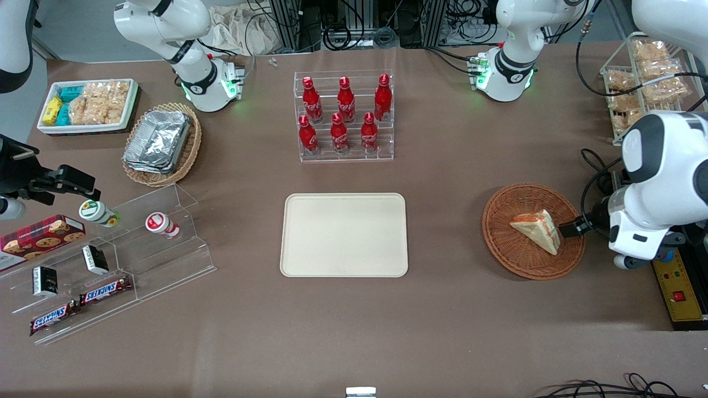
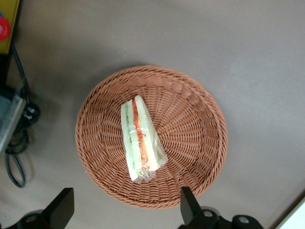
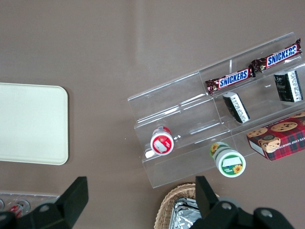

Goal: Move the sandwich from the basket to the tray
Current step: 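Lower the open left gripper over the wrapped sandwich in the wicker basket, then close the left gripper on the wrapped sandwich in the basket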

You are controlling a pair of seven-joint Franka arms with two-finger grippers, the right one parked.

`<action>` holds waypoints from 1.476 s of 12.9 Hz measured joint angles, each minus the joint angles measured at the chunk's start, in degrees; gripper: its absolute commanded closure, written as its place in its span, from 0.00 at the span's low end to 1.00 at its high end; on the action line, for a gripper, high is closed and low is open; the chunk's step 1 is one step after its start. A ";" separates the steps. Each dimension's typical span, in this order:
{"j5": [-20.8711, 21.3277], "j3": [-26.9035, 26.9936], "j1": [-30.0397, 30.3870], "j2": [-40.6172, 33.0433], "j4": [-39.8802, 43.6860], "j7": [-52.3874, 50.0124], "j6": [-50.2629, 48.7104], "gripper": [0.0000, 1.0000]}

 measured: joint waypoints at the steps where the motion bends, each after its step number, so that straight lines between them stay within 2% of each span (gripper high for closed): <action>1: 0.00 0.00 0.00 0.07 -1.72 -2.35 1.65 0.00; 9: -0.27 0.48 3.70 0.21 -12.33 -5.90 13.84 0.00; 12: -2.03 0.40 3.76 0.39 -14.45 -8.13 15.89 0.00; 19: -2.63 0.29 3.74 0.83 -19.66 -10.58 22.38 0.00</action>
